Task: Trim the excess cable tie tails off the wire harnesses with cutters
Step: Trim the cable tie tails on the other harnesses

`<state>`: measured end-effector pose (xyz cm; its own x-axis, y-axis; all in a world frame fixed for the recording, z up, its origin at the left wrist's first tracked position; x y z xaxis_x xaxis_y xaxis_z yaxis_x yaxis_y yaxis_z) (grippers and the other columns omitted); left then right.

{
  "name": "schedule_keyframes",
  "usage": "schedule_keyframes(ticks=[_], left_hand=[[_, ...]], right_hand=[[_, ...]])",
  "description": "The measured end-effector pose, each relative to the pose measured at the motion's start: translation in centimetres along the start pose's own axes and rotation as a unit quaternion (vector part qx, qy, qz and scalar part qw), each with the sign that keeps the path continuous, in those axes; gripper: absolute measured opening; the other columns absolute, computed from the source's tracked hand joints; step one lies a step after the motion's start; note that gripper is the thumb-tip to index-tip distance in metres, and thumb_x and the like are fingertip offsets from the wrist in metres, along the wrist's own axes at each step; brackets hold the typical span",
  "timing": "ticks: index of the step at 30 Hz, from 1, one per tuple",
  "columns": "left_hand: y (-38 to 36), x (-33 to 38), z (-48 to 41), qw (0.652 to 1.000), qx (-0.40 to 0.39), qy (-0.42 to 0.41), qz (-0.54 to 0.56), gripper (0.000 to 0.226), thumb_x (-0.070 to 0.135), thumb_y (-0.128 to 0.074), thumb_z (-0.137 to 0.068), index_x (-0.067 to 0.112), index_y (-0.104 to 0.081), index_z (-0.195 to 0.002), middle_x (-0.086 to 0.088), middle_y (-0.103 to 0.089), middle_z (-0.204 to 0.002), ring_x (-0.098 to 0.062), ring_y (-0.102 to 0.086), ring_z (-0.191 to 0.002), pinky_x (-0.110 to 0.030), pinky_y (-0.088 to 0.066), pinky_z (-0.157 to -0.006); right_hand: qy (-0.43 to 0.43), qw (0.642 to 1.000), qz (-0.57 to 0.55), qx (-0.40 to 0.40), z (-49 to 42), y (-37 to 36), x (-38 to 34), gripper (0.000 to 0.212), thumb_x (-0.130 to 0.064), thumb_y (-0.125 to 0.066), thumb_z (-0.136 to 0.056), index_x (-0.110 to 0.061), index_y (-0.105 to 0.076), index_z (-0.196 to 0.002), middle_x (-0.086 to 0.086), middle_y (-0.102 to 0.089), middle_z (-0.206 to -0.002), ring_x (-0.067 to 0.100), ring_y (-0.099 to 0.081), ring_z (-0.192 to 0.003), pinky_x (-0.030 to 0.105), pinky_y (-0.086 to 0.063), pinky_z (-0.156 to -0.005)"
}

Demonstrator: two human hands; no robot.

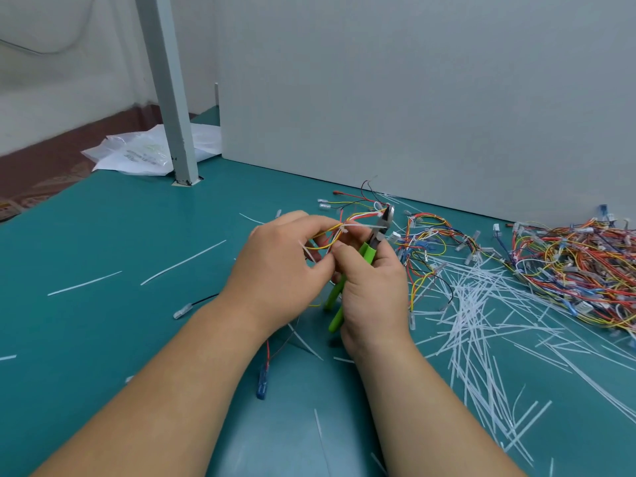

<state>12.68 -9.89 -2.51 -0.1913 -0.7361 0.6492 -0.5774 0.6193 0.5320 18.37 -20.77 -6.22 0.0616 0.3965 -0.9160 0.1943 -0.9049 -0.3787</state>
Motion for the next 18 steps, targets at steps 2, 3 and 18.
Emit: schedule_keyframes(ticks=[2,3,18], left_hand=[[-0.1,0.05,0.05,1.0,0.0,-0.006,0.021,0.03,0.022,-0.066,-0.083,0.035,-0.072,-0.11,0.014,-0.064,-0.1,-0.005,-0.068,-0.078,-0.032,-0.056,-0.077],[-0.19,-0.03,0.05,0.999,-0.001,-0.001,0.036,0.031,0.019,-0.067,-0.084,0.034,-0.071,-0.11,0.015,-0.064,-0.103,-0.004,-0.069,-0.079,-0.031,-0.056,-0.077],[-0.92,-0.54,0.21,0.999,-0.041,-0.017,0.028,0.058,0.017,-0.075,-0.09,0.03,-0.057,-0.144,0.013,-0.059,-0.119,-0.012,-0.064,-0.086,-0.033,-0.054,-0.084]], right_hand=[[-0.003,1.0,-0.028,-0.002,0.08,-0.07,0.09,0.019,-0.001,-0.074,-0.087,-0.015,-0.071,-0.1,0.0,-0.076,-0.092,0.028,-0.073,-0.095,0.048,-0.058,-0.092],[-0.007,0.999,-0.037,-0.003,0.06,-0.04,0.15,0.016,-0.001,-0.073,-0.091,-0.015,-0.071,-0.099,-0.001,-0.075,-0.092,0.029,-0.072,-0.095,0.05,-0.058,-0.093],[-0.032,0.998,-0.049,0.016,-0.15,0.16,-0.27,0.013,-0.009,-0.075,-0.093,-0.016,-0.069,-0.102,-0.005,-0.072,-0.082,0.007,-0.062,-0.069,0.023,-0.053,-0.064]])
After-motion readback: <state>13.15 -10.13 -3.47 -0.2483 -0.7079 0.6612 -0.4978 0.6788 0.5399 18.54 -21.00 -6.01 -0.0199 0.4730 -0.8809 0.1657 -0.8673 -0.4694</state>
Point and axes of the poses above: each hand's wrist, its own z-axis away from the middle knuckle, its own y-axis out of the back of the hand, x = y × z, the point moved 3 cm from there along -z, towards the middle knuckle
